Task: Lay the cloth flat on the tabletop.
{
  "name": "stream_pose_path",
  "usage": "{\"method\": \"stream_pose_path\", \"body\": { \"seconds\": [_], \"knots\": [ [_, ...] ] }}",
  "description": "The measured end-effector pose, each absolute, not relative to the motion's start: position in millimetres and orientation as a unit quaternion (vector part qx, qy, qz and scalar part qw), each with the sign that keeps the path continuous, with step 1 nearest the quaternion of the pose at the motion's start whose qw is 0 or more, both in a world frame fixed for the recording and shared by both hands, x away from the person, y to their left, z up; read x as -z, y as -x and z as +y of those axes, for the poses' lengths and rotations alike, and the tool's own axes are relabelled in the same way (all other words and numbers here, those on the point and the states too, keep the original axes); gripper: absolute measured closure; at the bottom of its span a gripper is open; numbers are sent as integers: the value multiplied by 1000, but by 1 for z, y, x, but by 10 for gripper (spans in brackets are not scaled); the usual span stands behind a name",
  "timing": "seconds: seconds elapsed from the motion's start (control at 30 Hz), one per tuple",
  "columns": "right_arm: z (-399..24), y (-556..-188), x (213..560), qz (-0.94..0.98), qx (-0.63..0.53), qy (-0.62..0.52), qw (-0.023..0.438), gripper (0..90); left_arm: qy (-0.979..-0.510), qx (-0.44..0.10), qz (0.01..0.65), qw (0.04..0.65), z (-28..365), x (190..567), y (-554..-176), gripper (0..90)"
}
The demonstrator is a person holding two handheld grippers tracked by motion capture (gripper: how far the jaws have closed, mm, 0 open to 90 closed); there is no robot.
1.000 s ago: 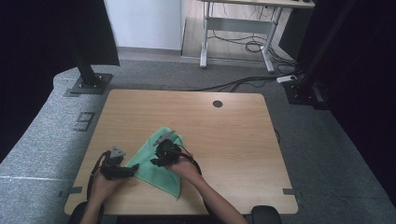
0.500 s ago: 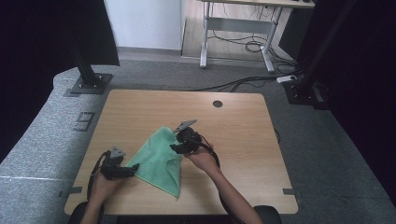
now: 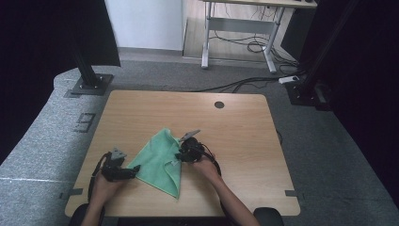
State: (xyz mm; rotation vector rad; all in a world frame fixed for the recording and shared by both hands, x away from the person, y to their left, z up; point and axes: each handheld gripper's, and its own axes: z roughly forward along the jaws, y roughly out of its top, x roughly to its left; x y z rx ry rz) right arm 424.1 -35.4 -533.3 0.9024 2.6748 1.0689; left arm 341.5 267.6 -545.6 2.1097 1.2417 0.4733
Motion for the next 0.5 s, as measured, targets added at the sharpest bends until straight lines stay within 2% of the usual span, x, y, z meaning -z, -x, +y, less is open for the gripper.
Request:
{"method": "stream_pose_path", "body": {
  "seconds": [0.07, 0.13, 0.3, 0.43, 0.5],
  "knots": [
    [-35, -422, 530, 887, -349, -294, 73, 818, -801, -180, 473, 318, 267, 546, -341, 160],
    [-37, -420, 525, 889, -344, -292, 84, 846, -802, -180, 474, 316, 267, 545, -341, 160],
    [-61, -425, 506, 885, -339, -299, 111, 844, -801, -180, 475, 315, 267, 545, -341, 161],
    [-88, -430, 496, 880, -323, -323, 130, 813, -801, -180, 476, 315, 267, 545, -341, 160],
    [-100, -434, 496, 879, -310, -336, 138, 723, -801, -180, 476, 316, 266, 545, -342, 159]
  ]
}}
